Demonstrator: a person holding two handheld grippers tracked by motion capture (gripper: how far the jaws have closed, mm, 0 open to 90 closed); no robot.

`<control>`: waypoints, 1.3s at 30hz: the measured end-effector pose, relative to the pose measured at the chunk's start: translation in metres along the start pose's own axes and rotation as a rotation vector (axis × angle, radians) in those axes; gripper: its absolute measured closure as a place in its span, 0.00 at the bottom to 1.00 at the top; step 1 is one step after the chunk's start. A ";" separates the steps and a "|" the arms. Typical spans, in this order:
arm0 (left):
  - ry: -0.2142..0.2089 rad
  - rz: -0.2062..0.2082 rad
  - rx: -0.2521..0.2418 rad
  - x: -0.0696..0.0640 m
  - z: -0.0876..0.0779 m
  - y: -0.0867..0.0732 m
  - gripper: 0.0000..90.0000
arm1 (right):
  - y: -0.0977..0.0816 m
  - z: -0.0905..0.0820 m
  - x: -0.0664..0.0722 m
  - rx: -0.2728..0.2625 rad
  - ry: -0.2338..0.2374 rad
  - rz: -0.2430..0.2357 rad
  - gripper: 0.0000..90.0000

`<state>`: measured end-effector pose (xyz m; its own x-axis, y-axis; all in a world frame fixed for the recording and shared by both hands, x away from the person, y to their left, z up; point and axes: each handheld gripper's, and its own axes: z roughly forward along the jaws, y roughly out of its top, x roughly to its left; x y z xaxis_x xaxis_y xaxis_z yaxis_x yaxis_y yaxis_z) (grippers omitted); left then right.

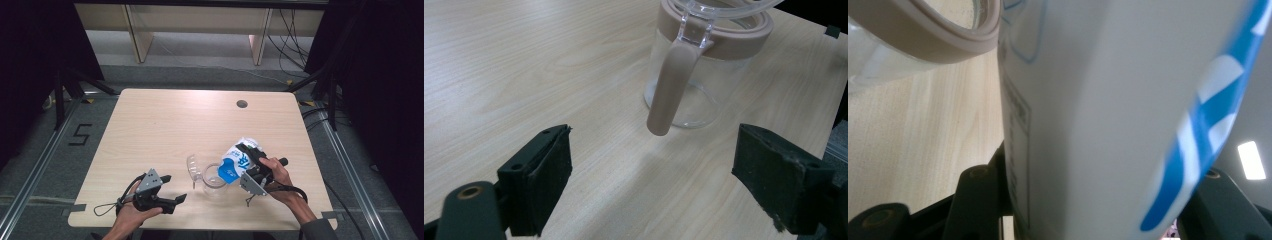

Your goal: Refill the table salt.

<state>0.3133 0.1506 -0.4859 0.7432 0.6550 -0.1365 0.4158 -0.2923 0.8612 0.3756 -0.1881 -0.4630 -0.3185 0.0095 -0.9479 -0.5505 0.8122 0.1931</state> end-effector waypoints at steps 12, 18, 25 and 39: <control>-0.005 0.001 -0.001 0.000 0.000 0.000 0.17 | 0.002 -0.003 0.006 0.045 -0.009 0.029 0.54; -0.002 0.003 0.000 0.000 0.000 0.000 0.17 | 0.003 -0.002 0.006 0.037 -0.023 -0.001 0.54; -0.002 0.003 0.002 0.000 0.000 0.000 0.17 | 0.002 -0.003 0.007 0.062 -0.021 -0.011 0.55; -0.003 0.004 -0.003 0.000 0.000 0.000 0.17 | 0.004 -0.004 0.007 0.077 -0.036 -0.028 0.55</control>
<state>0.3136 0.1507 -0.4859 0.7464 0.6519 -0.1341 0.4110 -0.2929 0.8633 0.3677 -0.1873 -0.4676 -0.2746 0.0057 -0.9615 -0.4977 0.8548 0.1473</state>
